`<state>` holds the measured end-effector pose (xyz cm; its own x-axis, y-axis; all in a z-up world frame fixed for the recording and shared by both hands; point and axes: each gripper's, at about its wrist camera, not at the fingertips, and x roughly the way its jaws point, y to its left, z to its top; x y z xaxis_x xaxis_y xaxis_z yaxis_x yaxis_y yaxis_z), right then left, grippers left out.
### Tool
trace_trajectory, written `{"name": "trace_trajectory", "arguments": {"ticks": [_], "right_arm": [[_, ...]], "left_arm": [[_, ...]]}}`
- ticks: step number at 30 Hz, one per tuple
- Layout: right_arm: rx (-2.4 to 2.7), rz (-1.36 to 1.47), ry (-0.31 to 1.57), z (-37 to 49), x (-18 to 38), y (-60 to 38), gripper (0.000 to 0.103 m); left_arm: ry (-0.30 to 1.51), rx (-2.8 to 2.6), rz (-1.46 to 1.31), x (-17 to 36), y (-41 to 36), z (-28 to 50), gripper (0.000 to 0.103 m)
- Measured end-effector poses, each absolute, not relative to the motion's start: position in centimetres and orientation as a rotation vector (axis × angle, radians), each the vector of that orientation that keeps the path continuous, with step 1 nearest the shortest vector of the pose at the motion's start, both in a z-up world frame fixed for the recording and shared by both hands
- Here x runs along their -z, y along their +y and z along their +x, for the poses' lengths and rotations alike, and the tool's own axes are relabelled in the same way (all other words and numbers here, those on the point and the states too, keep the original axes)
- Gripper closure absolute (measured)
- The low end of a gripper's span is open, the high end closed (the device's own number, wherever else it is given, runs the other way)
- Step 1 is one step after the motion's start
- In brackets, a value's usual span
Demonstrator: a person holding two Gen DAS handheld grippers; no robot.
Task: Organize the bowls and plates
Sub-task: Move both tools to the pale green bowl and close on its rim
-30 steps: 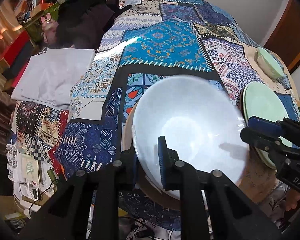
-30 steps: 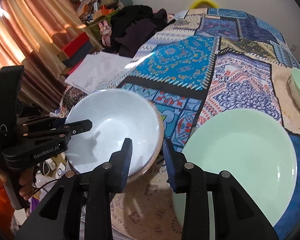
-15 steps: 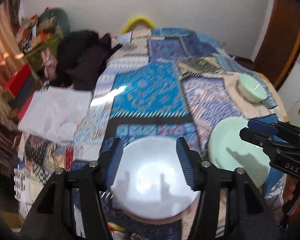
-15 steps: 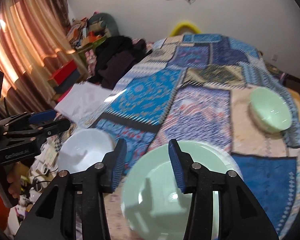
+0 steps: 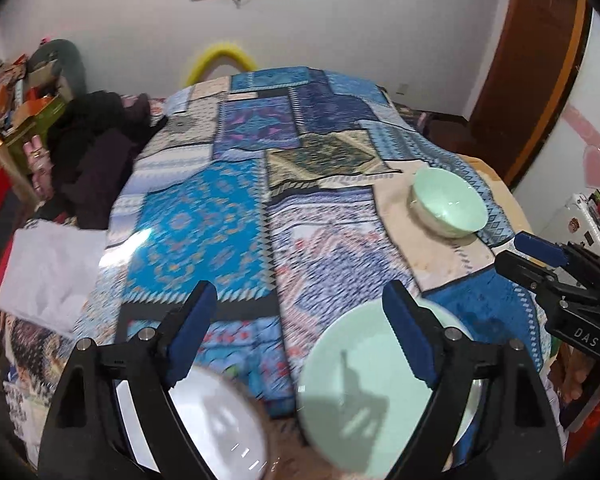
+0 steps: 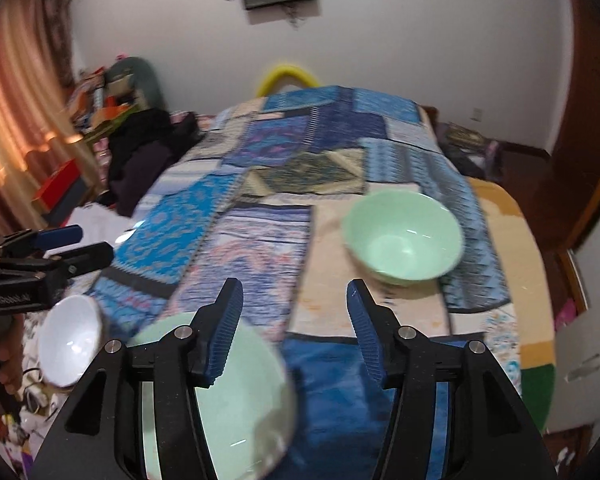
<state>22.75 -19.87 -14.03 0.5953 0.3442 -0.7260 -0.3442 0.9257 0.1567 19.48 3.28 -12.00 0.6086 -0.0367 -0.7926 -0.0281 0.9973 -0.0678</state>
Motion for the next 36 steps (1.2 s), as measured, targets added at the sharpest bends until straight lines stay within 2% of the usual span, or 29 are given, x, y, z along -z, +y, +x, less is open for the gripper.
{"name": "trace_trajectory", "arguments": {"ticks": [3,20,22,24,27,36], "right_arm": [[-0.349,0.022,0.862,24.4,14.9,-22.0,0.053],[-0.204,0.163,0.984,33.9,22.0,-27.7,0.052],[-0.202,0.181,1.005,34.7,22.8,-28.2,0.056],[-0.212,0.18,1.019,35.2,23.2,-28.1,0.066],[-0.237,0.182,1.045,35.8,23.9,-27.7,0.073],[-0.33,0.053,1.052,34.7,24.1,-25.3,0.078]], "left_arm": [[0.933,0.031,-0.085,12.5,1.7,22.1,0.014],[1.097,0.098,-0.058,18.7,-3.3,33.8,0.014],[1.102,0.105,-0.041,19.2,-3.8,34.5,0.014],[1.107,0.108,-0.029,19.7,-4.1,35.0,0.014],[1.128,0.118,-0.024,20.6,-4.4,35.7,0.014],[1.177,0.164,-0.066,21.8,-5.1,36.6,0.014]]}}
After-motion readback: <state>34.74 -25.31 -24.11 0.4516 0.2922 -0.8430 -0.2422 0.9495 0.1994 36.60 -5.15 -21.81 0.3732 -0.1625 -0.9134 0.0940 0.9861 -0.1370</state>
